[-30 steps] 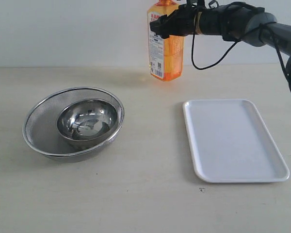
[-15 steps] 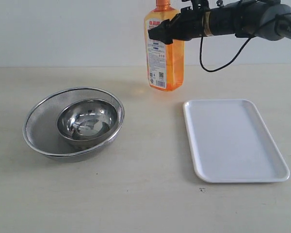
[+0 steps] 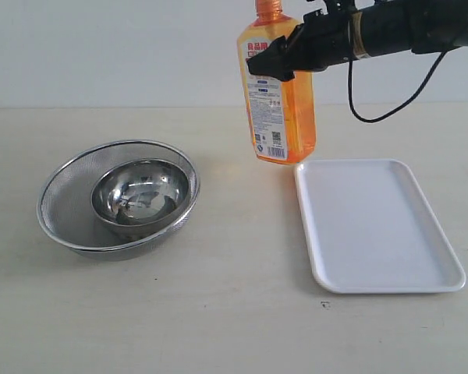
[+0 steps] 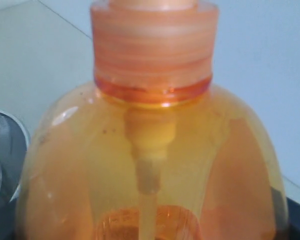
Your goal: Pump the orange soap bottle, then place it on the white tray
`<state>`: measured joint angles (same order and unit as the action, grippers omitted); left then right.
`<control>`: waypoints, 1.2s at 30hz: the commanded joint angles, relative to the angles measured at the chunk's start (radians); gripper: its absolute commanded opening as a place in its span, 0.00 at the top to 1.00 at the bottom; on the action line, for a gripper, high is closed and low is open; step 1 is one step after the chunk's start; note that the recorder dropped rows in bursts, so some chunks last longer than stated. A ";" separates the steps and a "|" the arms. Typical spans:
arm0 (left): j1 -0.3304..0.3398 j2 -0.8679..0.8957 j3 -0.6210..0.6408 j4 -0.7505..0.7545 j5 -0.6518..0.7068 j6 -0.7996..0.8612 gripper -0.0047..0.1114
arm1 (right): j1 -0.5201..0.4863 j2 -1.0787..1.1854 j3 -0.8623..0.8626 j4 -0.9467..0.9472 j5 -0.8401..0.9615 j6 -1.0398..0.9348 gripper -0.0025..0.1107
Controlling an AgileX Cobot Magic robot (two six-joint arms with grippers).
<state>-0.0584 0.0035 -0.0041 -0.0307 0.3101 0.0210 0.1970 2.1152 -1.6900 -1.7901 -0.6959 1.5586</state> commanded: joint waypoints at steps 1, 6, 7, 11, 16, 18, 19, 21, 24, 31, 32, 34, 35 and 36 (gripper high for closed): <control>0.004 -0.004 0.004 -0.010 -0.004 -0.005 0.92 | 0.007 -0.088 0.074 0.046 -0.013 -0.008 0.98; 0.004 -0.004 0.004 -0.010 -0.004 -0.005 0.92 | 0.084 -0.201 0.201 0.046 0.077 -0.074 0.98; 0.004 -0.004 0.004 -0.010 -0.004 -0.005 0.92 | 0.100 -0.221 0.222 0.046 0.104 -0.083 0.98; 0.004 -0.004 0.004 -0.010 -0.004 -0.005 0.92 | 0.141 -0.269 0.285 0.046 0.209 -0.083 0.98; 0.004 -0.004 0.004 -0.010 -0.004 -0.005 0.92 | 0.163 -0.297 0.369 0.144 0.246 -0.142 0.98; 0.004 -0.004 0.004 -0.010 -0.004 -0.005 0.92 | 0.168 -0.305 0.398 0.210 0.248 -0.193 0.98; 0.004 -0.004 0.004 -0.010 -0.004 -0.005 0.92 | 0.172 -0.310 0.412 0.248 0.257 -0.222 0.98; 0.004 -0.004 0.004 -0.010 -0.004 -0.005 0.92 | 0.176 -0.314 0.444 0.374 0.241 -0.328 0.98; 0.004 -0.004 0.004 -0.010 -0.004 -0.005 0.92 | 0.175 -0.314 0.483 0.567 0.222 -0.495 0.98; 0.004 -0.004 0.004 -0.010 -0.004 -0.005 0.92 | 0.175 -0.314 0.579 0.854 0.108 -0.789 0.98; 0.004 -0.004 0.004 -0.010 -0.004 -0.005 0.92 | 0.175 -0.314 0.589 0.872 0.092 -0.810 0.98; 0.004 -0.004 0.004 -0.010 -0.004 -0.005 0.92 | 0.175 -0.314 0.611 0.917 0.065 -0.868 0.98; 0.004 -0.004 0.004 -0.010 -0.004 -0.005 0.92 | 0.175 -0.314 0.621 0.934 0.048 -0.897 0.98; 0.004 -0.004 0.004 -0.010 -0.004 -0.005 0.92 | 0.175 -0.312 0.629 0.950 0.023 -0.924 0.98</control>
<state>-0.0584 0.0035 -0.0041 -0.0307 0.3101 0.0210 0.3717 1.8327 -1.0690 -0.9277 -0.5552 0.7145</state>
